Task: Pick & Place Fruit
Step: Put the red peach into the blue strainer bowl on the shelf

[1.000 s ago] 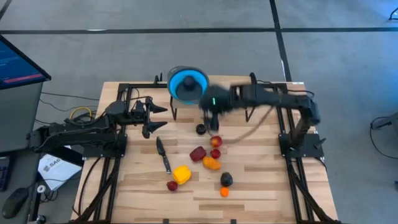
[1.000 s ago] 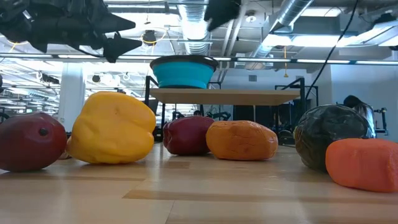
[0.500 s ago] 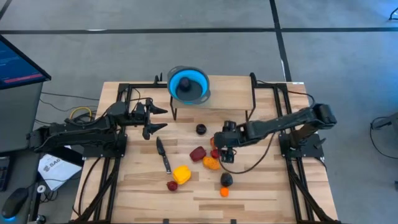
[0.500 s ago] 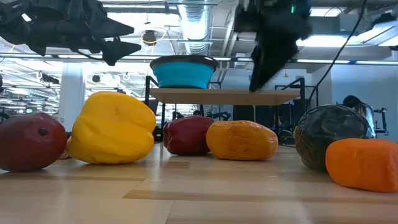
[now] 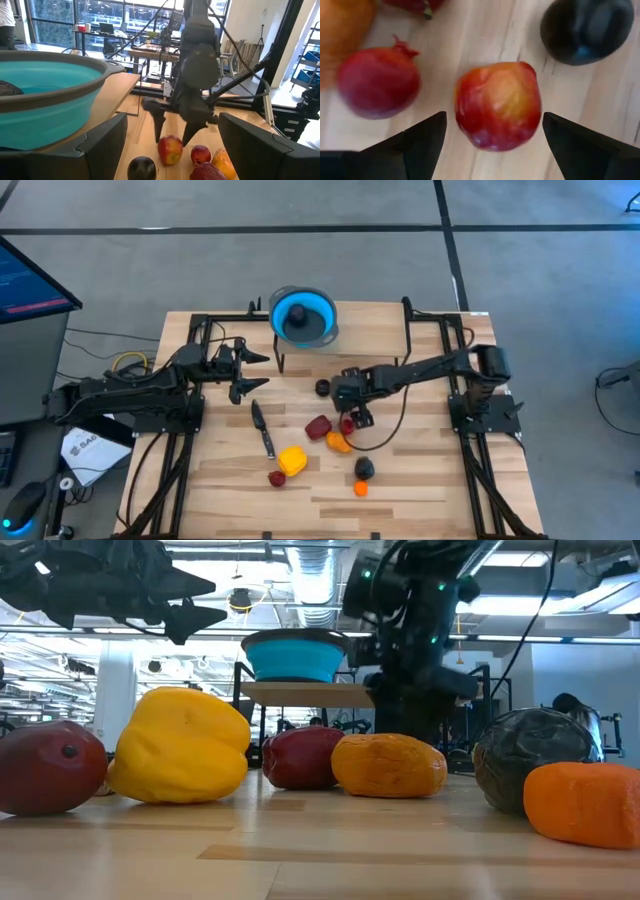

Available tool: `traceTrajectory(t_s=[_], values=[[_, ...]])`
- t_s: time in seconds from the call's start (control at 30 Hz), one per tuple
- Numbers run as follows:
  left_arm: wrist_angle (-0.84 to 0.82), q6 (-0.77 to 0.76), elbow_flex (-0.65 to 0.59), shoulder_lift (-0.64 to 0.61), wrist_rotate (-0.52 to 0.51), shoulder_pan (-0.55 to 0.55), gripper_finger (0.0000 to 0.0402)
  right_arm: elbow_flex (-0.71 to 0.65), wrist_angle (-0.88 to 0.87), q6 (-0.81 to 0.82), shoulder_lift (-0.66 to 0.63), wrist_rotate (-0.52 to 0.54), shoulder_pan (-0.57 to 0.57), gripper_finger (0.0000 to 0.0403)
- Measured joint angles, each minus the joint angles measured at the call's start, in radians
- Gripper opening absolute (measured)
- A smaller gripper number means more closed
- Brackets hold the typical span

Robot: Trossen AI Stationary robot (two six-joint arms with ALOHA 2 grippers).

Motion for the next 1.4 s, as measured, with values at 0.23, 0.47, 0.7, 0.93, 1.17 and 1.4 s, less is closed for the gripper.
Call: traceTrajectory(t_s=[0.23, 0.47, 0.7, 0.93, 1.17, 1.4], values=[[0.001, -0.003, 0.0, 0.0, 0.0, 0.0, 0.0305, 0.0, 0.054, -0.042, 0.069, -0.001, -0.001, 0.0322], [0.0, -0.001, 0.0, 0.009, 0.001, -0.002, 0.0305, 0.0, 0.051, 0.103, 0.08, -0.001, -0.003, 0.0245], [0.004, -0.001, -0.001, 0.035, 0.001, -0.01, 0.0305, -0.197, 0.328, 0.35, -0.076, 0.001, 0.013, 0.0226], [0.15, 0.177, -0.001, 0.072, 0.062, -0.126, 0.0305, -0.458, 1.128, 0.588, -0.183, -0.004, 0.069, 0.0257], [0.197, 0.242, 0.094, 0.252, 0.135, -0.256, 0.0305, -0.403, 1.306, 0.554, -0.128, -0.194, 0.058, 0.0249], [0.19, 0.358, 0.236, 0.527, 0.277, -0.295, 0.0305, -0.236, 1.223, 0.547, 0.0, -0.46, 0.028, 0.0245]])
